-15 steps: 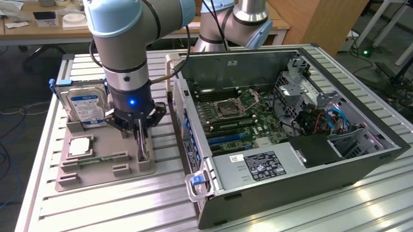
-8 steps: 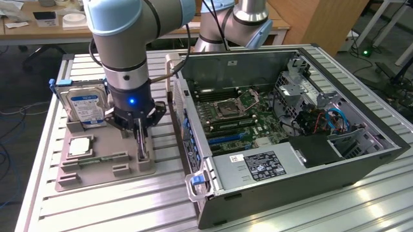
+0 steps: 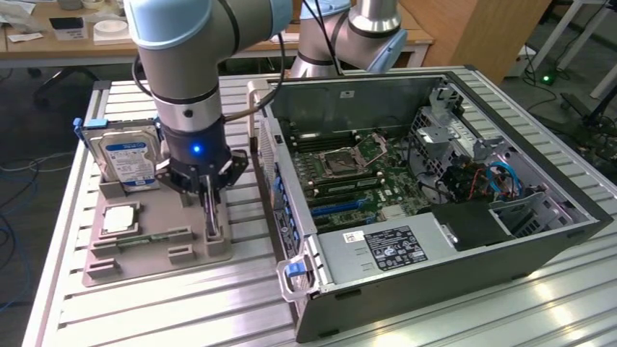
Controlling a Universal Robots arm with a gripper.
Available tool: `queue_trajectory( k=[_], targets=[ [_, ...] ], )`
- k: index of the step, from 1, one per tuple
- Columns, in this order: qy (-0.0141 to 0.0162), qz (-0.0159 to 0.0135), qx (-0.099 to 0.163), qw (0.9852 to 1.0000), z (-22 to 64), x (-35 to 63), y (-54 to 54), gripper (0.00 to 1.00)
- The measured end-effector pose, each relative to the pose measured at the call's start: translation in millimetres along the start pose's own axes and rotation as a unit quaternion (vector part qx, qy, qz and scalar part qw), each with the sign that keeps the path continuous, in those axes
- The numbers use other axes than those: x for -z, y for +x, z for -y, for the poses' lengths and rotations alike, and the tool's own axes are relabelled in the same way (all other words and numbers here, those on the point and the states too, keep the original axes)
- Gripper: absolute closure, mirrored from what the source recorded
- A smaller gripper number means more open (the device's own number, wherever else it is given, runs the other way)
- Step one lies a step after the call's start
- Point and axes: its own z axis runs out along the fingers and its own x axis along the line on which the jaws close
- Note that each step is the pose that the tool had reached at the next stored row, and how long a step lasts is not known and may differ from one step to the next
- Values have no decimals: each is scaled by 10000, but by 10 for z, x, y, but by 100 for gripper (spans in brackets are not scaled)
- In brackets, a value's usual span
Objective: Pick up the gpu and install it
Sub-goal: 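Pick up the gpu and move the gpu toward the slot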
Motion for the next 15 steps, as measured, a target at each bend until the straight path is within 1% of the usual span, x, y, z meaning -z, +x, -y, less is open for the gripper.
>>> queue_trajectory(
  k=[10,15],
  targets=[
    [-4,0,0,10000,-2,70,-1,72],
    [-5,0,0,10000,-3,89,-2,72]
  ],
)
